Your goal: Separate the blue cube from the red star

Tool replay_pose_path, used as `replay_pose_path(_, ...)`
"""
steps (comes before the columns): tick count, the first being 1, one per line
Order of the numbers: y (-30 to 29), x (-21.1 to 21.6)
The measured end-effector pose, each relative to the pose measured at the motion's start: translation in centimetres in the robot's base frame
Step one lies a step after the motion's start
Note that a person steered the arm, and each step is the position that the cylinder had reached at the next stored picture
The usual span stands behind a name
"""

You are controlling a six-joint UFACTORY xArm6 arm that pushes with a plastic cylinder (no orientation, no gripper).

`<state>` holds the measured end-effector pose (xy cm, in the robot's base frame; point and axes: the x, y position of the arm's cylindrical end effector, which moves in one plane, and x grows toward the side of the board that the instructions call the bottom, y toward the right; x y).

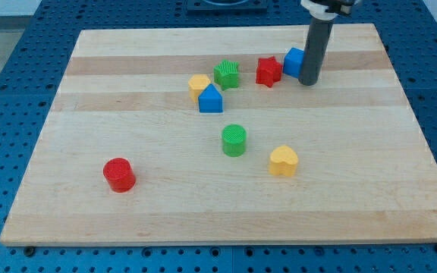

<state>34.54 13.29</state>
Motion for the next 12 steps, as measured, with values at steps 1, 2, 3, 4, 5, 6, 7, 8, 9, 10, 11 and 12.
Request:
replay_pose_path(1,-1.0,0.0)
replay_pose_path(2,-1.4,-0.1)
replay_pose_path(3,-2.0,-0.8)
replay_pose_path(4,-2.8,-2.4)
replay_pose_path(5,-3.4,-3.3)
replay_pose_path(6,-3.4,-3.3)
replay_pose_path(7,-3.4,-4.7)
replay_pose_path(8,-3.4,-6.1)
replay_pose_path(9,-3.0,-6.8)
replay_pose_path(10,-1.4,-6.5)
replay_pose_path(11,-0.9,-6.2)
replay_pose_path(12,-0.5,-3.7)
